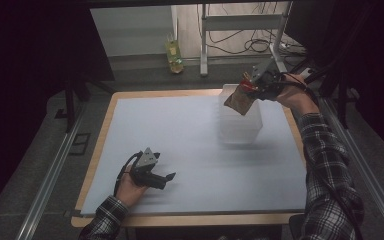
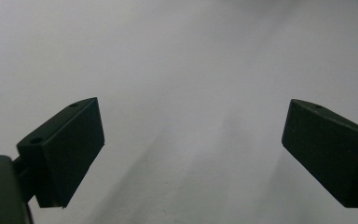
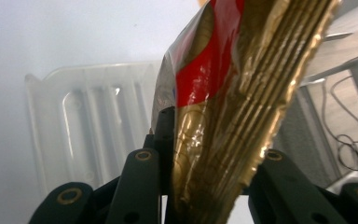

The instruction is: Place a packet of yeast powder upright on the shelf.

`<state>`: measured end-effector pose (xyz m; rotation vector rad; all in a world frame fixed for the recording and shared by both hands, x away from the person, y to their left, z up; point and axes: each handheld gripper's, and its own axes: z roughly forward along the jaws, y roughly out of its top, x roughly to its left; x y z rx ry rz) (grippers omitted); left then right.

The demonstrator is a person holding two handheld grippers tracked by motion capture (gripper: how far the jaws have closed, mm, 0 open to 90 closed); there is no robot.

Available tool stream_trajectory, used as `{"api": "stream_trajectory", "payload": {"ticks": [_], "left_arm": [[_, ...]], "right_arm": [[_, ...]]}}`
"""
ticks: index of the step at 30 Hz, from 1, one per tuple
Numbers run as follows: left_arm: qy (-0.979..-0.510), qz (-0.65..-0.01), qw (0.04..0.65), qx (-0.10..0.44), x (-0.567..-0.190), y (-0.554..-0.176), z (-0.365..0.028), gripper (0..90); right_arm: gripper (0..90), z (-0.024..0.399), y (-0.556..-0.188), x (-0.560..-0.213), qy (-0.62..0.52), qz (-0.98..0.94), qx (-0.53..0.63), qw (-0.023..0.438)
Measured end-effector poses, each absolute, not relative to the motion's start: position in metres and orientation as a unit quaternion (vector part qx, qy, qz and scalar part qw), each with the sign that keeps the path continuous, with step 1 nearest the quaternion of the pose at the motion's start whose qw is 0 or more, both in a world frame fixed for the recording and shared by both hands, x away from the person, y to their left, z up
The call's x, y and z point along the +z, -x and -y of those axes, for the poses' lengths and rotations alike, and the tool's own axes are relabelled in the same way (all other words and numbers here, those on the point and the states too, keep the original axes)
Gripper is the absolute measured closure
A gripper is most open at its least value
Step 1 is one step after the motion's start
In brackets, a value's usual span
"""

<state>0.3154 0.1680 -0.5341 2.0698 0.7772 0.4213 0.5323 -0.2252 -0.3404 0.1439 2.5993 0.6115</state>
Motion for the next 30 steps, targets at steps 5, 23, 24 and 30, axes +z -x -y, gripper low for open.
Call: {"api": "stream_trajectory", "payload": {"ticks": [5,23,24,30], "left_arm": [[-0.83,-0.314,0.43,0.167,-0.534,-0.316,-0.168,5.6],[-0.83,-0.316,0.429,0.165,-0.535,-0.316,-0.17,5.8],[-0.83,-0.316,0.43,0.165,-0.535,-0.316,-0.17,5.8],[-0.83,-0.315,0.429,0.165,-0.535,-0.315,-0.169,5.8]], "right_arm": [[71.9,0.227,-0.536,-0.347,-0.042,-0.95,0.225,0.213],[72.1,0.212,-0.555,-0.374,-0.038,-0.969,0.166,0.177],[72.1,0.21,-0.556,-0.375,-0.038,-0.97,0.166,0.171],[71.8,0.202,-0.559,-0.383,-0.035,-0.972,0.161,0.166]]}}
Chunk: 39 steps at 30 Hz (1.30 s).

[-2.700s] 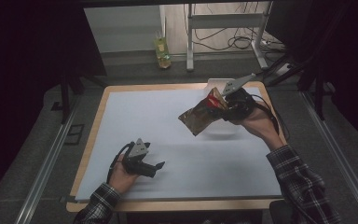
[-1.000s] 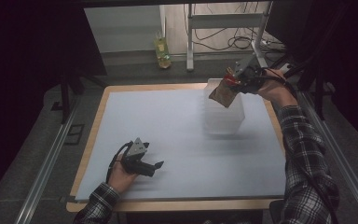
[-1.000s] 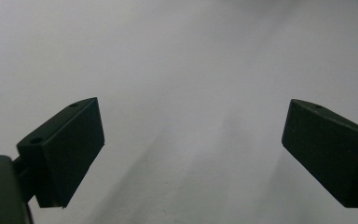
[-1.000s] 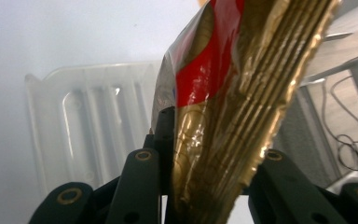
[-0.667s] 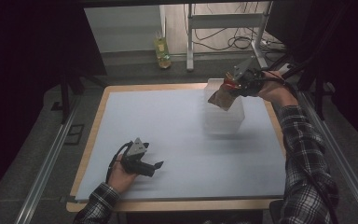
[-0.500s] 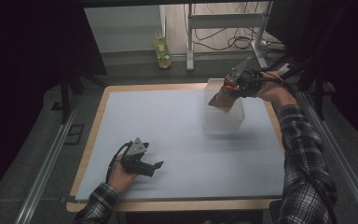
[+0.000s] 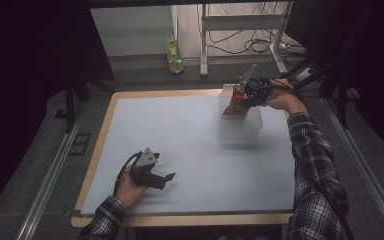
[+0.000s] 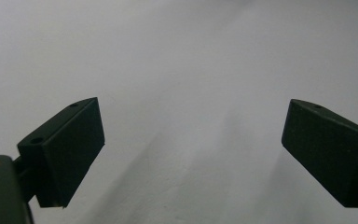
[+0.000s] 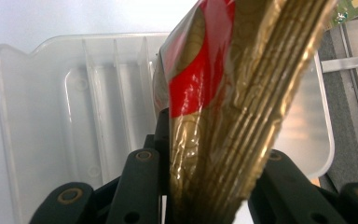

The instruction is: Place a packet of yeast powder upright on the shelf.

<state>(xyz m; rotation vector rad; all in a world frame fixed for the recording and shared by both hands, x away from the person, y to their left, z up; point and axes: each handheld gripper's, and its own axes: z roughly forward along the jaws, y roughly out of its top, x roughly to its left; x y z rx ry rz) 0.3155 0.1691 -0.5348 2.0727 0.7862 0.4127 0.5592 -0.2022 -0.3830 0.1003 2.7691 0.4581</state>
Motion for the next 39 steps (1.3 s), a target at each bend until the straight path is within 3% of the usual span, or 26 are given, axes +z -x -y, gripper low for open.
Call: {"api": "stream_trajectory", "payload": {"ticks": [16,27,39], "left_arm": [[-0.83,-0.313,0.43,0.167,-0.534,-0.314,-0.168,5.7],[-0.831,-0.312,0.429,0.165,-0.533,-0.314,-0.168,5.3],[-0.833,-0.31,0.429,0.163,-0.533,-0.315,-0.168,5.2]], "right_arm": [[67.7,0.196,-0.559,-0.391,-0.057,-0.966,0.186,0.172],[44.1,0.188,-0.554,-0.388,-0.071,-0.962,0.193,0.182],[27.1,0.186,-0.552,-0.38,-0.125,-0.942,0.236,0.204]]}}
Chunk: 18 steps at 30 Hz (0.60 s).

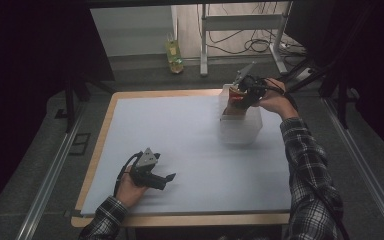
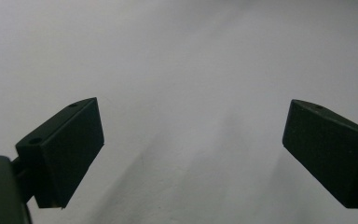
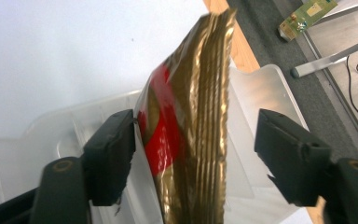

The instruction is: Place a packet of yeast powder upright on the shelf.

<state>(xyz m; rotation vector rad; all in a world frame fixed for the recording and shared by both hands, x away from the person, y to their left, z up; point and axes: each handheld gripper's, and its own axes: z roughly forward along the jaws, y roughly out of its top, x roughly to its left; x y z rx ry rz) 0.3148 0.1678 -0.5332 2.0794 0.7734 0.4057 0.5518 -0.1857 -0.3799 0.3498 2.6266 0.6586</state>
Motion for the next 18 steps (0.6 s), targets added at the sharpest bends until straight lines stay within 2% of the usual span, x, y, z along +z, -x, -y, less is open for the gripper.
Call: {"api": "stream_trajectory", "payload": {"ticks": [8,18], "left_arm": [[-0.834,-0.31,0.427,0.161,-0.533,-0.315,-0.168,5.2],[-0.834,-0.309,0.428,0.161,-0.534,-0.315,-0.167,5.2]], "right_arm": [[16.4,0.18,-0.549,-0.379,-0.156,-0.928,0.282,0.188],[10.4,0.174,-0.543,-0.379,-0.178,-0.911,0.33,0.174]]}}
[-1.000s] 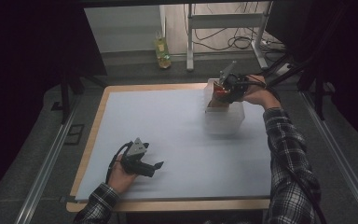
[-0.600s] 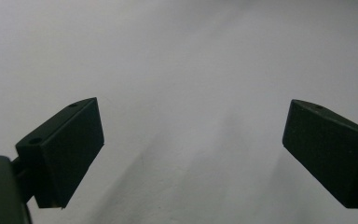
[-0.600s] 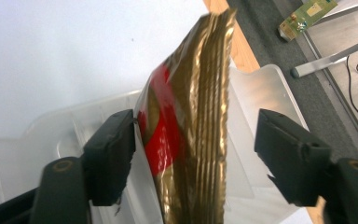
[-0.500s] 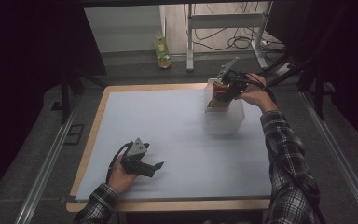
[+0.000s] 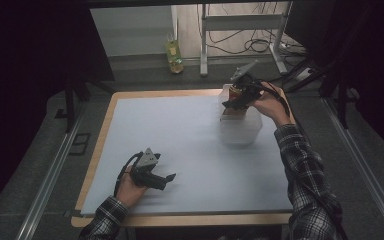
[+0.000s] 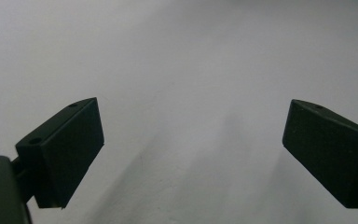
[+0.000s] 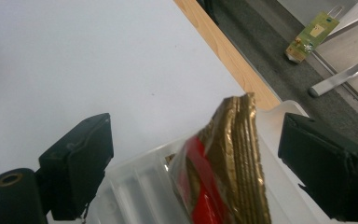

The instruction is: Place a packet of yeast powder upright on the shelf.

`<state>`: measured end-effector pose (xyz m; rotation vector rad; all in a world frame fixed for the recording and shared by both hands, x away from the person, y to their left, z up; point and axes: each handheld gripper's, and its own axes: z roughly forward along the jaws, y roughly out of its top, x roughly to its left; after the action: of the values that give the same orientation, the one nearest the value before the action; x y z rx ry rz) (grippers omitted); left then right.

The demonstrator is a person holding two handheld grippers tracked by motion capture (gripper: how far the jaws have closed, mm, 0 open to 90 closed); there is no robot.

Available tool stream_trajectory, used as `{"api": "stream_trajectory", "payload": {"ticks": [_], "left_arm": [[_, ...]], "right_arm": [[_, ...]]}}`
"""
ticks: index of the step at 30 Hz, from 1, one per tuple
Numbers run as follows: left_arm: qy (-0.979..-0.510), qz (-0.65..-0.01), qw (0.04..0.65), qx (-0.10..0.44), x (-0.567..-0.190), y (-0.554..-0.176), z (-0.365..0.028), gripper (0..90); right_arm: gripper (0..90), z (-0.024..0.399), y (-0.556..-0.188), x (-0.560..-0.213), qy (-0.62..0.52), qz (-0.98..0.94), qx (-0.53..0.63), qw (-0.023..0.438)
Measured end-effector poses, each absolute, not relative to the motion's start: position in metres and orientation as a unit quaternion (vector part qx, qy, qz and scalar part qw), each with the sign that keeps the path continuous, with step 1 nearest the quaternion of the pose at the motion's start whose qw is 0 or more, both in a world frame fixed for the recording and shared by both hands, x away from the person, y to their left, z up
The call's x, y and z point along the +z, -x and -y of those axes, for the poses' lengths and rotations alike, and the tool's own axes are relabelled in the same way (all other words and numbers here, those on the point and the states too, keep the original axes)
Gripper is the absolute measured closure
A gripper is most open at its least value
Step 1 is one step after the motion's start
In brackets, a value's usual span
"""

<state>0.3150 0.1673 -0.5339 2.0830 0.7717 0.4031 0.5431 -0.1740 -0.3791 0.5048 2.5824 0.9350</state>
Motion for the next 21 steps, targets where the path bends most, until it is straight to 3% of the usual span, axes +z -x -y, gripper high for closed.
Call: {"api": "stream_trajectory", "payload": {"ticks": [21], "left_arm": [[-0.835,-0.307,0.428,0.162,-0.534,-0.315,-0.167,4.9]], "right_arm": [[6.7,0.166,-0.522,-0.365,-0.216,-0.887,0.37,0.175]]}}
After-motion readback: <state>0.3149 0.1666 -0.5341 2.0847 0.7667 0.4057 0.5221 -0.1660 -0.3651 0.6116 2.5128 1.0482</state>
